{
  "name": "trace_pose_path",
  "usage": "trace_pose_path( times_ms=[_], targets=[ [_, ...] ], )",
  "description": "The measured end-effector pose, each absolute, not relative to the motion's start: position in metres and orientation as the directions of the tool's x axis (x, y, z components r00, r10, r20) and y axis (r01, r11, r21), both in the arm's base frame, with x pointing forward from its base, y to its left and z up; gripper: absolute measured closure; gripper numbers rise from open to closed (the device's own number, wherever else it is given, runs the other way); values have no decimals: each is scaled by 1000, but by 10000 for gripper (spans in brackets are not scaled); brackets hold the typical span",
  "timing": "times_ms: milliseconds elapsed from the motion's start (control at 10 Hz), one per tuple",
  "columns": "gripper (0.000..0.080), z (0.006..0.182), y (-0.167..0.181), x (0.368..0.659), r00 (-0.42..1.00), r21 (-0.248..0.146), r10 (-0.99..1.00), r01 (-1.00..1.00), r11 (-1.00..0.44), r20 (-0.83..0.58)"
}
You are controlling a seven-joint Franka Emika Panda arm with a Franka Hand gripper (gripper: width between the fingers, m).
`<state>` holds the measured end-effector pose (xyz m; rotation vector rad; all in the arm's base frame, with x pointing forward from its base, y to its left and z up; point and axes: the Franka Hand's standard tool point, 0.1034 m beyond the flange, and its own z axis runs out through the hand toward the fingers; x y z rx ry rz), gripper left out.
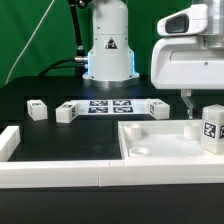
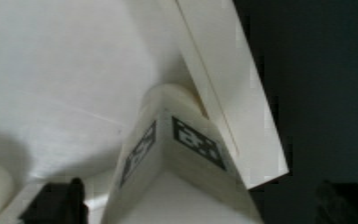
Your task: Assemble one leg
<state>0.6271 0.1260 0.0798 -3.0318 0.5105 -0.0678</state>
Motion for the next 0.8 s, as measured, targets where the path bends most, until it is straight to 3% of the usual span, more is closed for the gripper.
trace_pose_path(
  times_ms=[300,700,800],
  targets=[
    [151,78,126,627,998,-56,20,23,-998,54],
    [151,79,121,629,900,1,430,431,-902,68],
    [238,79,121,629,899,1,434,435,-901,68]
  ],
)
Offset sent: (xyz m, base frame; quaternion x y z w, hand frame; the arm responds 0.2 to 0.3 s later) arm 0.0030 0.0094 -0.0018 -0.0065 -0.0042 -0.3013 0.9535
